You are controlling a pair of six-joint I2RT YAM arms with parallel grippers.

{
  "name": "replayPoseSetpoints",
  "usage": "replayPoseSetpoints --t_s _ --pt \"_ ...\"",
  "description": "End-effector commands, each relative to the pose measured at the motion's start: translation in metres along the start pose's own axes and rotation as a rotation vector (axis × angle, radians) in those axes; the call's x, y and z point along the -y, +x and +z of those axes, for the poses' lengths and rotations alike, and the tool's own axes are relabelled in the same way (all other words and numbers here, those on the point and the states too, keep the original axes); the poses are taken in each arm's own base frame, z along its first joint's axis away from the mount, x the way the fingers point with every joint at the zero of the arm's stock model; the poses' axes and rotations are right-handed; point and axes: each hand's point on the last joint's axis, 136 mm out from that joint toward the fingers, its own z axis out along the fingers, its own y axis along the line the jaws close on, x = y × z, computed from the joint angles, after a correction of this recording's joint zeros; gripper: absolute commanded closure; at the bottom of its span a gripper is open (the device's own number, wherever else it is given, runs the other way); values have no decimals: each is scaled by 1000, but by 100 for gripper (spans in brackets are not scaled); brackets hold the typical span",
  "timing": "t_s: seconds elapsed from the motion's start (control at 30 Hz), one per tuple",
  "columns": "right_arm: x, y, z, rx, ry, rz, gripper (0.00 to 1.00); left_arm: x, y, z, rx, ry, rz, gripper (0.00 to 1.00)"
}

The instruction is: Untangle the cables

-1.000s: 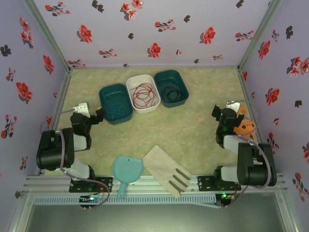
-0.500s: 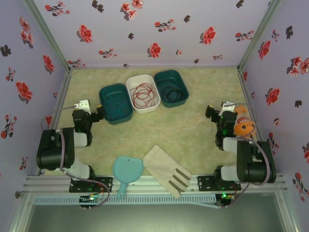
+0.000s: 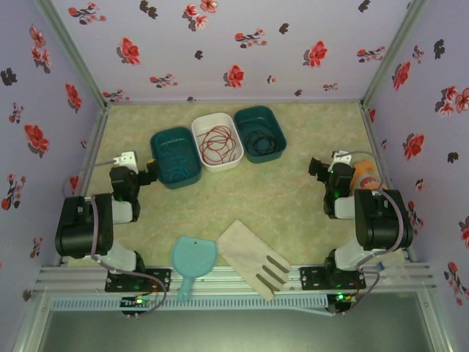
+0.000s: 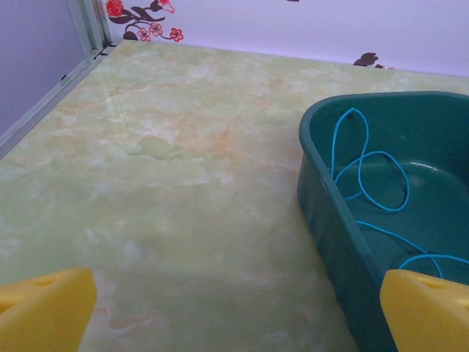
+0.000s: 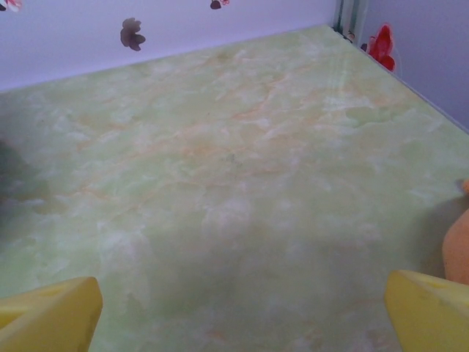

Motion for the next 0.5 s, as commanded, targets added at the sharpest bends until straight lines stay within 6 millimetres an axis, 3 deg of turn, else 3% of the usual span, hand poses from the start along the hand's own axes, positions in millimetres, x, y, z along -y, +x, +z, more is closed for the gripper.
replayPoseSetpoints --t_s 0.0,0.47 --pt "1 -6 0 11 17 -2 1 0 -4 0 16 -12 25 0" --pt "1 -6 0 12 17 -5 1 -1 -4 -1 23 -18 24 0"
